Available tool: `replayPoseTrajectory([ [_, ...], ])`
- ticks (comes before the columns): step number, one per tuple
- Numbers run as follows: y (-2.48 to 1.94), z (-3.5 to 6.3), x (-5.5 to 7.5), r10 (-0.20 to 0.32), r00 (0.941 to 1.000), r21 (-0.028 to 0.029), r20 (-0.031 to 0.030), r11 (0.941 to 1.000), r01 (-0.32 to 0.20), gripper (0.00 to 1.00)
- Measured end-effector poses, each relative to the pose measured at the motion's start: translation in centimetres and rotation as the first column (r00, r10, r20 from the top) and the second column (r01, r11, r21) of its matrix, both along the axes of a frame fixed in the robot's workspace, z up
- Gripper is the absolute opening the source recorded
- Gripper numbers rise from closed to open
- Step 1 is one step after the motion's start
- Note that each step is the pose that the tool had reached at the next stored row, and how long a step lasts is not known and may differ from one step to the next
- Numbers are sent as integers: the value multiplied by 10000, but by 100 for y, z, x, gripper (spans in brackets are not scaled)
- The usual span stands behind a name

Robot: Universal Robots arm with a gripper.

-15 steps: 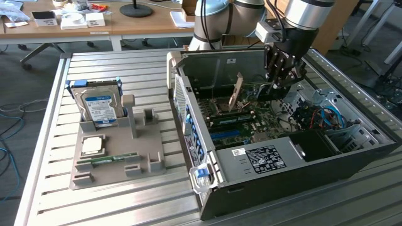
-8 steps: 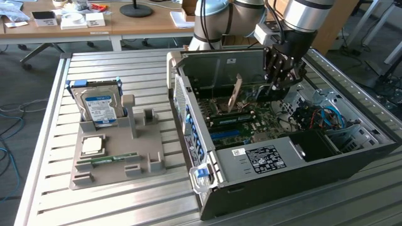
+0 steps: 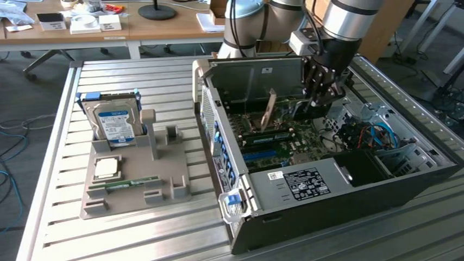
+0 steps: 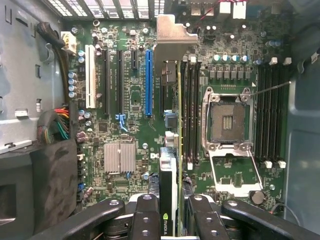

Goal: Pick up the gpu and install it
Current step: 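Insert the gpu into the slot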

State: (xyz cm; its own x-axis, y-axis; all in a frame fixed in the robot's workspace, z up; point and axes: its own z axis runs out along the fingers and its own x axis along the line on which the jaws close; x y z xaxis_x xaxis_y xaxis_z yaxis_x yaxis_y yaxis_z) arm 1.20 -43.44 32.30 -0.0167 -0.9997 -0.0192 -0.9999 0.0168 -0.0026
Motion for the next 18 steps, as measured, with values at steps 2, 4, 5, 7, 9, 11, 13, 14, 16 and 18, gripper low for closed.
replayPoseTrajectory([
  [2, 0, -2, -6, 0, 10000, -3, 5, 10000, 0, 27],
  [4, 0, -4, -8, 1, 10000, -1, 6, 10000, -1, 27],
  [5, 0, -5, -10, 0, 10000, -1, 6, 10000, 0, 27],
  [7, 0, -7, -12, 0, 10000, 0, 6, 10000, 0, 27],
  [9, 0, -9, -15, 0, 10000, 0, 7, 10000, 0, 27],
  [11, 0, -11, -18, -1, 10000, 0, 7, 10000, 1, 27],
  [13, 0, -13, -21, 0, 10000, -1, 7, 10000, 0, 27],
  [14, 0, -14, -23, 0, 10000, 0, 7, 10000, 0, 27],
  [16, 0, -16, -26, -1, 10000, -1, 6, 10000, 1, 27],
  [18, 0, -19, -29, 0, 10000, 0, 6, 10000, 0, 27],
])
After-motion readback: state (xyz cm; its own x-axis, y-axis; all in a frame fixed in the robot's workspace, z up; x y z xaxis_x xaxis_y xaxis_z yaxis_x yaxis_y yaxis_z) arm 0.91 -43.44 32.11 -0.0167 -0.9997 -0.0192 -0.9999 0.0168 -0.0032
